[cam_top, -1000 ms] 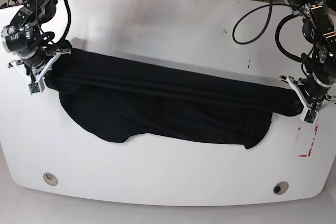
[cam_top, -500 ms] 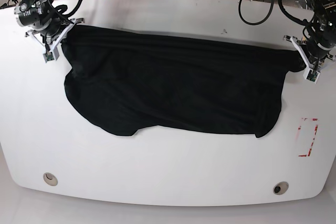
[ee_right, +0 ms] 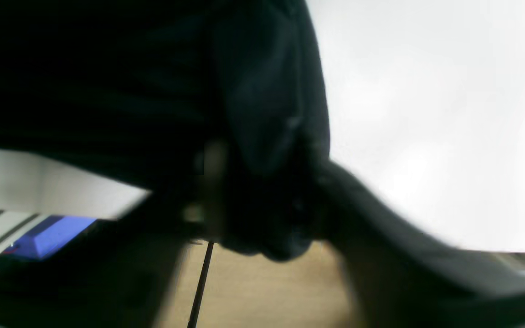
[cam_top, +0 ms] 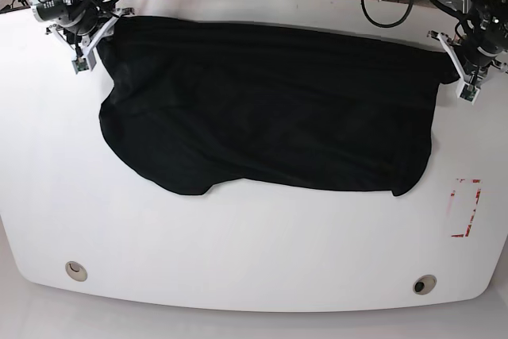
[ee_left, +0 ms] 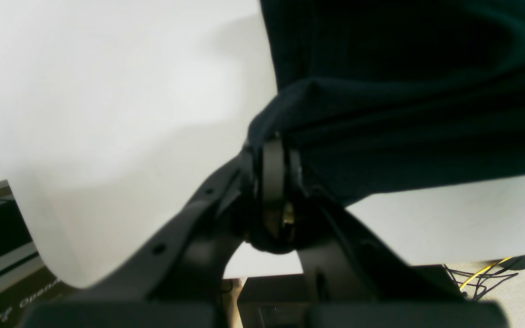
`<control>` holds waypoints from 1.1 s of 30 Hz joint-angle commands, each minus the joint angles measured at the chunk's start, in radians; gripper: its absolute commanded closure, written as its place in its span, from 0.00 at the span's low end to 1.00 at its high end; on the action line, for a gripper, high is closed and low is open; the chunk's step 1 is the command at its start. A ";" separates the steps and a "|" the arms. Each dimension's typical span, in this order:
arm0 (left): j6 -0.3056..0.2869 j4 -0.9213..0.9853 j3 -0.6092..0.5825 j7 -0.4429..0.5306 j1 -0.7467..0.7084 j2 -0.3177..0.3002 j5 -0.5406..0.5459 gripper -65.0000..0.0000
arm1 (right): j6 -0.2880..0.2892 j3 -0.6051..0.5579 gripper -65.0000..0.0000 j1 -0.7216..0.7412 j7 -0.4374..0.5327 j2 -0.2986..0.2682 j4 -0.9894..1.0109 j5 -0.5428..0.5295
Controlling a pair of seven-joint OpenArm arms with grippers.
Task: Fold the T-shirt properly
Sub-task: 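Lay the shirt down with both grippers, stretched between them, then open both grippers and move them down along the shirt sides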
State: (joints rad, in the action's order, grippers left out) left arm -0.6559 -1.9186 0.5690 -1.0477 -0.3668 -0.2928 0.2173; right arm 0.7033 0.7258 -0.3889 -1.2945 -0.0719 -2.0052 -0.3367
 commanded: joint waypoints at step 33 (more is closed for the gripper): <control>0.015 -0.018 -0.048 0.005 0.093 -0.046 -0.017 0.25 | -0.005 0.070 0.00 0.272 -0.026 -0.182 0.091 -0.325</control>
State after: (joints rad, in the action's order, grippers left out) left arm -0.6483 -1.9194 0.5121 -1.0622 -0.3054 -0.3218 0.1986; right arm 0.6991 0.7933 -0.1242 -1.3376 -0.2283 -1.9099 -0.6384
